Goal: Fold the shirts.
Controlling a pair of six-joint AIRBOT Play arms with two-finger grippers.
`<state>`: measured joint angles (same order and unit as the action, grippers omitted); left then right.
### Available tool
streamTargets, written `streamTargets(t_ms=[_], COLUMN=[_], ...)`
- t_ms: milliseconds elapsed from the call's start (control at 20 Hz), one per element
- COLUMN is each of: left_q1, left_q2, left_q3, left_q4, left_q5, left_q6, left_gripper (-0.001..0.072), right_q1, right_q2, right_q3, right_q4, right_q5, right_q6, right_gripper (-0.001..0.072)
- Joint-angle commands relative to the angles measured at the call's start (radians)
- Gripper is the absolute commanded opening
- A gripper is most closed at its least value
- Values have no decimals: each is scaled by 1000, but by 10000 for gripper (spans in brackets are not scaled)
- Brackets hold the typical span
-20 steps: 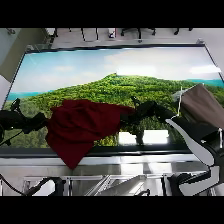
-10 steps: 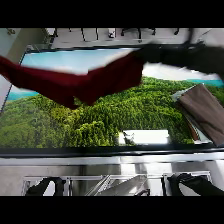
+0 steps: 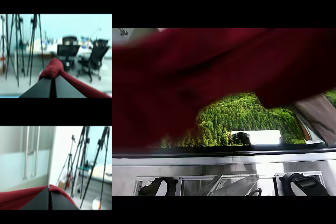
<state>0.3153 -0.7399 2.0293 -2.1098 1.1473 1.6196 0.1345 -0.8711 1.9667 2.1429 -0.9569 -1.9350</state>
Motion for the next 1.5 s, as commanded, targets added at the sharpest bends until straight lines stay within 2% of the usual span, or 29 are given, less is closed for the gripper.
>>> streamTargets(t_ms=[0,150,300,450,600,750,800,850,900,1000,1100,1200,1250,1350,1450], left_q1=[-27,-171,-310,-364,-364,-364,-364,-357,-344,-299,-219,-126,-81,-13,40], left_q2=[-77,-211,-411,-655,-916,-1099,-1133,-1153,-1160,-1161,-1159,-1141,-1129,-1125,-1128], left_q3=[-85,-266,-433,-537,-536,-424,-370,-308,-246,-108,16,8,-50,-185,-317], left_q4=[-15,5,148,208,196,195,196,196,196,200,200,196,196,196,185], left_q5=[55,-4,-137,-250,-317,-256,-217,-166,-112,16,154,265,309,356,290], left_q6=[-11,14,21,19,17,12,12,12,11,15,37,64,85,129,159], left_gripper=[11,11,11,11,11,12,139,492,709,707,707,707,707,708,708], right_q1=[-2,-2,-2,0,3,2,-2,-12,-33,-106,-204,-283,-309,-359,-411], right_q2=[-112,-328,-589,-837,-1028,-1125,-1131,-1125,-1110,-1054,-987,-915,-866,-728,-560], right_q3=[13,13,13,13,13,13,13,15,19,20,18,-24,-89,-315,-607], right_q4=[-30,-31,-42,-45,-9,101,127,132,132,132,116,58,18,-27,-27], right_q5=[-78,-154,-208,-208,-187,-156,-154,-156,-171,-266,-436,-602,-628,-589,-478], right_q6=[27,63,109,169,198,198,198,212,236,246,261,265,263,252,230], right_gripper=[19,19,19,19,19,21,52,255,385,387,379,349,348,348,348])
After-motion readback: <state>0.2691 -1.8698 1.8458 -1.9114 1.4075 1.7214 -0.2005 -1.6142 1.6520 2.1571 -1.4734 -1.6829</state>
